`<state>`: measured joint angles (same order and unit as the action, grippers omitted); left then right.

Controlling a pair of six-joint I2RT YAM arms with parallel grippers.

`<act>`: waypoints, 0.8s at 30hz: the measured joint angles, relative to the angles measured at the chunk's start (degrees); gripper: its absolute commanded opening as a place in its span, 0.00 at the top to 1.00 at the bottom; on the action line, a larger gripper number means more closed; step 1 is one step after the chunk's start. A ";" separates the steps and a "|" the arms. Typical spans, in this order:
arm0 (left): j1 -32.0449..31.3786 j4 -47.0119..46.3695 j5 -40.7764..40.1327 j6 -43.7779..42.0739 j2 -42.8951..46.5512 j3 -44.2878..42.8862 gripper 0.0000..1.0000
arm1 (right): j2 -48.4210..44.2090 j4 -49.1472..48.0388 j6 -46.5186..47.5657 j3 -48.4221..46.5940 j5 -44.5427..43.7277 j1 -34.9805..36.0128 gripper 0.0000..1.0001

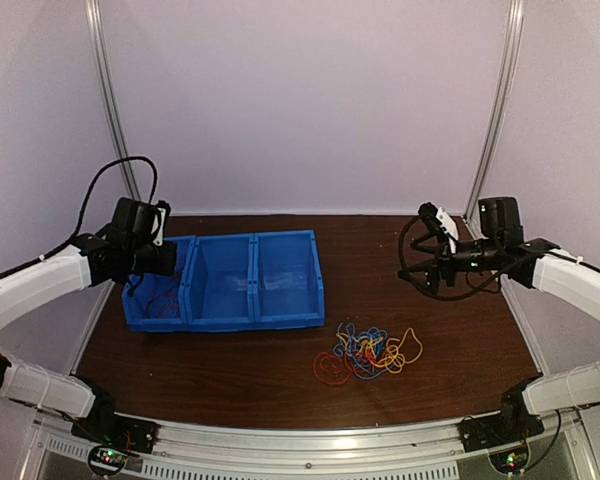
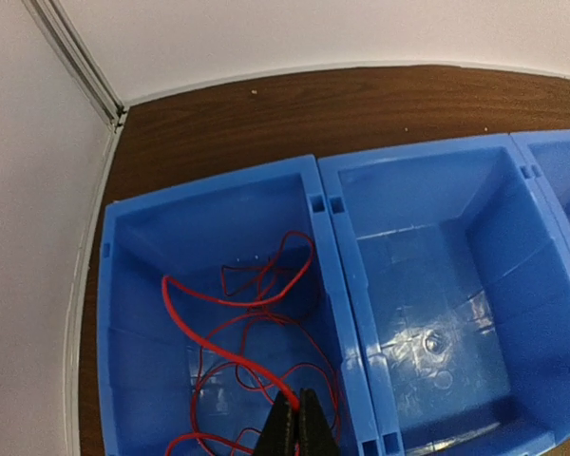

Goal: Untangle the cables

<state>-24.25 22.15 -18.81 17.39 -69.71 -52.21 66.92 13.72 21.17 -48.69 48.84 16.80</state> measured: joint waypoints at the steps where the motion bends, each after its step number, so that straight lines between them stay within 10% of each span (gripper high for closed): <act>1: 0.00 -0.07 0.50 0.28 -0.61 0.55 1.00 | 0.00 -0.66 -0.17 0.44 -0.31 -1.14 0.00; 8: 0.00 -1.31 3.32 2.51 -6.82 1.20 1.00 | 0.04 -5.88 -1.03 3.54 -1.90 -2.84 0.00; 18: 0.37 -0.61 3.41 4.66 -13.86 -0.63 0.59 | 0.33 -7.54 0.13 5.33 -1.27 -2.84 0.00; 24: 0.37 -0.55 3.32 5.46 -12.66 -1.60 0.51 | 0.33 -7.28 1.95 5.33 -1.27 -2.84 0.00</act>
<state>-23.88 21.61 -15.49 22.85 -82.37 -53.80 67.24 6.44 23.11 -43.35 47.57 13.96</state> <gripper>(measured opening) 0.474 0.997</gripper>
